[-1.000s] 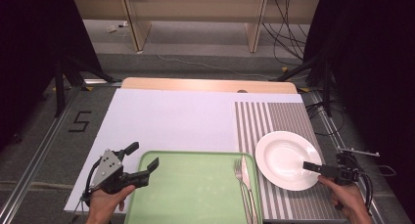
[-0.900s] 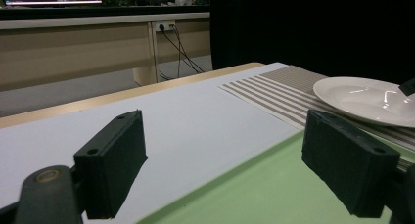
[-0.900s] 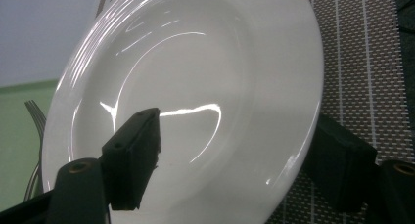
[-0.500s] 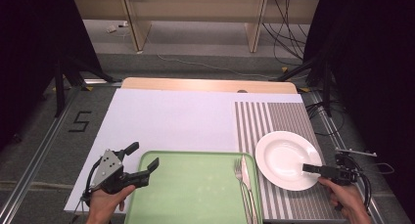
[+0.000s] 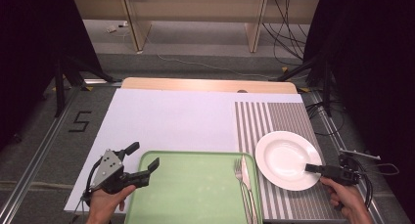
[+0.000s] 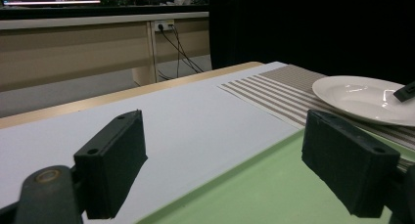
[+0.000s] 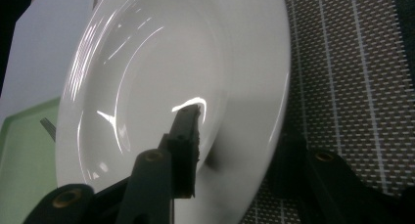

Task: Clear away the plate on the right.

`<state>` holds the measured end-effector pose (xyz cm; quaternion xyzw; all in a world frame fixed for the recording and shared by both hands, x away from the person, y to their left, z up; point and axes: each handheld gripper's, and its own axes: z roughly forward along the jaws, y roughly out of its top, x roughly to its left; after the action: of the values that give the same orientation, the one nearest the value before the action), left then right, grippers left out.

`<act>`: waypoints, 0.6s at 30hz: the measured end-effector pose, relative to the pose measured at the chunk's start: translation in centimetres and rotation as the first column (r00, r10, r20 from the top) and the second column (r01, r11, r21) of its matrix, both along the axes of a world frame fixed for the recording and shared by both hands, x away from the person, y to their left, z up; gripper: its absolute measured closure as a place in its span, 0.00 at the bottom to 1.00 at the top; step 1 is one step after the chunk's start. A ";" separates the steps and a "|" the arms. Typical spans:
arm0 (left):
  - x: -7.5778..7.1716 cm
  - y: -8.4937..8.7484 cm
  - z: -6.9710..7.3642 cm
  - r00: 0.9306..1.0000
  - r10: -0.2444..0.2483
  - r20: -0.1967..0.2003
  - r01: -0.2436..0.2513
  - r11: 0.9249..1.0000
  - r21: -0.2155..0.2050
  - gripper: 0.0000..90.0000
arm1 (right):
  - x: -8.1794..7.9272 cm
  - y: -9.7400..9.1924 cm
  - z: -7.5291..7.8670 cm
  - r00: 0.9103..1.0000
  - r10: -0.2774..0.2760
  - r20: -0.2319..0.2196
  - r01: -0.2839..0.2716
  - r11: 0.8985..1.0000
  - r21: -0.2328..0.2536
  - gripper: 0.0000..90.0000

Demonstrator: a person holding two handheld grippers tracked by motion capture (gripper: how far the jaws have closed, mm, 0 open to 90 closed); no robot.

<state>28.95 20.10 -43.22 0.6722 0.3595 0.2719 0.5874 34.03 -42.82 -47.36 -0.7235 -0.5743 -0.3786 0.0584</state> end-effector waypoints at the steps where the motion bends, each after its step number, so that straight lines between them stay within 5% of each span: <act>1: 0.0 0.0 0.0 1.000 0.000 0.000 0.000 1.000 -0.001 0.18 | 0.0 -0.1 -0.1 1.000 0.001 0.015 -0.001 1.000 -0.002 0.73; 11: 0.0 0.0 0.0 1.000 0.000 0.000 0.000 1.000 -0.001 0.18 | 0.1 -0.2 -0.4 1.000 -0.013 0.007 0.013 1.000 0.005 0.75; 13: 0.0 0.0 0.0 1.000 0.000 0.000 0.000 1.000 0.000 0.18 | 0.0 -0.3 -0.3 1.000 -0.010 -0.010 0.010 0.999 0.047 0.76; 18: 0.0 0.0 0.0 1.000 0.001 0.000 -0.001 1.000 0.001 0.18 | 0.2 -0.3 -0.7 1.000 0.007 -0.001 -0.007 0.998 0.060 0.79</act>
<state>28.93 20.08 -43.21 0.6724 0.3594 0.2724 0.5870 34.19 -43.07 -48.10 -0.7197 -0.5651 -0.3950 0.0818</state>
